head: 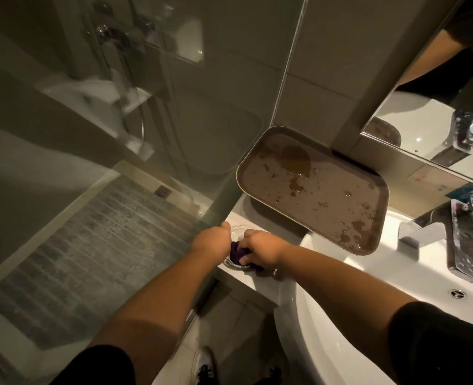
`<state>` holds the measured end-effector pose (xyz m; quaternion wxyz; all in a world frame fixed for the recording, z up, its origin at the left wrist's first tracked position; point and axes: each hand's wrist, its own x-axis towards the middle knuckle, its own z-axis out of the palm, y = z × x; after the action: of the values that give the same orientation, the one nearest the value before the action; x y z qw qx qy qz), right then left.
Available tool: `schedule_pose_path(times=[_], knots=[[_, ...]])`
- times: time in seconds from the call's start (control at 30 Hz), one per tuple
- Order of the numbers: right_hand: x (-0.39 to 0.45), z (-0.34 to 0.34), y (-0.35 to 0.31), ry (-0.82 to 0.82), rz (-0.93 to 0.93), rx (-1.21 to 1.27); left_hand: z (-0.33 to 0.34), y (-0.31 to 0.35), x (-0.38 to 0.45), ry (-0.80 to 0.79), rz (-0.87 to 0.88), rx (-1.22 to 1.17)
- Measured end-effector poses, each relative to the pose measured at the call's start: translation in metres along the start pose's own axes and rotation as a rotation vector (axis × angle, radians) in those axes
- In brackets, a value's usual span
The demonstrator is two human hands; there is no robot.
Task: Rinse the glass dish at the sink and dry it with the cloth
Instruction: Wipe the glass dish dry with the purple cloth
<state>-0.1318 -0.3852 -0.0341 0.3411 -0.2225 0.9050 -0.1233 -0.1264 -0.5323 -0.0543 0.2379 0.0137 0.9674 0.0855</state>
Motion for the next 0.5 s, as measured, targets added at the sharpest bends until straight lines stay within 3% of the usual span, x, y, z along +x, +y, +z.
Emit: schedule_pose_path(times=[0.23, 0.3, 0.37, 0.5], knots=[[0.005, 0.026, -0.013, 0.27, 0.146, 0.126, 0.02, 0.012, -0.013, 0.067, -0.301, -0.404], [0.006, 0.029, -0.015, 0.273, 0.133, 0.13, 0.027, 0.011, -0.017, 0.087, -0.359, -0.492], [0.006, 0.023, -0.01, 0.194, 0.077, 0.083, 0.024, 0.006, -0.016, 0.093, -0.315, -0.452], [0.008, -0.001, 0.004, 0.002, -0.059, -0.037, 0.006, -0.003, 0.003, 0.058, -0.078, -0.158]])
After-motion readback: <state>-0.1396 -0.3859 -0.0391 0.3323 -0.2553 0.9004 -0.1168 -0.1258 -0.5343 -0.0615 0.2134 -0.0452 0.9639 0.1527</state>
